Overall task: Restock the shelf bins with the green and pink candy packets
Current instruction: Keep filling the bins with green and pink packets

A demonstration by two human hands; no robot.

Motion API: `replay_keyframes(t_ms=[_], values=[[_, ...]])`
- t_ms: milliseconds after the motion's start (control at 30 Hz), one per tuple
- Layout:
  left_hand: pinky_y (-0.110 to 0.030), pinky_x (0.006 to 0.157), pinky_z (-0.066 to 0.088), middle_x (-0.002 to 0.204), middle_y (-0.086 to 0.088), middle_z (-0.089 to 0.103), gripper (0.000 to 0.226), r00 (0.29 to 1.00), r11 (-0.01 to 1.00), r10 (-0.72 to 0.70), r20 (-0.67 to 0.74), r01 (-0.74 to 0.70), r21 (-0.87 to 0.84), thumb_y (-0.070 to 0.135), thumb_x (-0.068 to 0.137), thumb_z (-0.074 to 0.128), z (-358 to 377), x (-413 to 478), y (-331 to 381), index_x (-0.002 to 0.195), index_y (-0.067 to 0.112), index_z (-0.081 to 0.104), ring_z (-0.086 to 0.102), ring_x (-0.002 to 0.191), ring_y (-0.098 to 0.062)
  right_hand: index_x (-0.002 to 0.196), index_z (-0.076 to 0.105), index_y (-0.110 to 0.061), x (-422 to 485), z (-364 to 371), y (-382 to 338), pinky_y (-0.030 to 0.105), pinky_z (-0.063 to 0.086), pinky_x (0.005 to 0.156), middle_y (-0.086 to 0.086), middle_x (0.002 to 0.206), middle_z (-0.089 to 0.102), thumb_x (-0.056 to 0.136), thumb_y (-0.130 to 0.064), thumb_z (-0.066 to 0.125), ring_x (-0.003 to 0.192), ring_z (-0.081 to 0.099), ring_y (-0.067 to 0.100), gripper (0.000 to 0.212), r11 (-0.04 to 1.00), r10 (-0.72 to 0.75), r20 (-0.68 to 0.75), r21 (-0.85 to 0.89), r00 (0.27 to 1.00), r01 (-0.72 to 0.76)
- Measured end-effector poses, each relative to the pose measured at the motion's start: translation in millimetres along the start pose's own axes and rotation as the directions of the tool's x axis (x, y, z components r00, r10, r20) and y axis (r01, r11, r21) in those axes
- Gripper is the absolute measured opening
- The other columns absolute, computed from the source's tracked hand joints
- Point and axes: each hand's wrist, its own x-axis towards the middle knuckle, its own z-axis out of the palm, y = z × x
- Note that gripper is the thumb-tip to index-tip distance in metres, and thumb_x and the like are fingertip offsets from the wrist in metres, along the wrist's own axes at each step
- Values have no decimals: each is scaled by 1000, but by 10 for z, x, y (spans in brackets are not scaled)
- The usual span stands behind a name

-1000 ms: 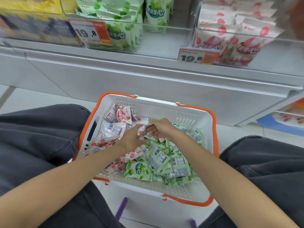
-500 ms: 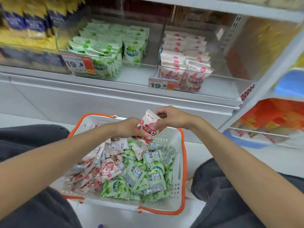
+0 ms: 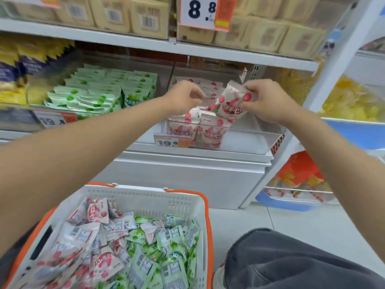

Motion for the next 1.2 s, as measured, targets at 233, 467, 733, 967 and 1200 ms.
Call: replay_keyframes(t_ms=[233,467,733,967,1200], values=[[-25,85,49,111,-5,71,23,964,996,-7,267,-18,89,19,93,65,260,311,-129,110,6,73,65,96,-16,88,62,-7,232,358,231,35,49,68,6,81,66,84,-18,67,78,62,22,13,996,17,167,-84,986,-3],[-20,61,48,87,-6,74,23,994,999,-19,103,24,-46,21,92,66,365,334,-316,93,0,76,61,67,-8,79,61,-4,467,376,163,33,37,60,12,73,61,82,-29,74,69,55,28,28,993,-32,308,-99,951,66],[-12,37,29,66,1,63,17,996,982,-94,-12,91,-165,13,95,62,507,356,-376,91,7,77,41,32,2,61,54,-19,628,549,32,19,31,44,-3,58,52,83,-22,74,53,47,11,30,966,-19,461,-219,887,134],[-8,41,32,79,3,66,16,992,975,-122,-44,111,-192,18,94,64,534,362,-370,100,10,77,46,37,4,62,54,-15,676,663,107,28,32,55,-2,60,49,84,-21,73,57,44,13,29,988,25,524,-144,851,59],[-11,42,35,91,-9,72,21,992,956,-129,12,128,-264,16,96,61,458,295,-315,101,1,75,44,42,3,92,71,-15,792,625,116,26,54,82,-1,107,67,88,-21,70,99,62,14,8,971,207,685,-58,699,-231]])
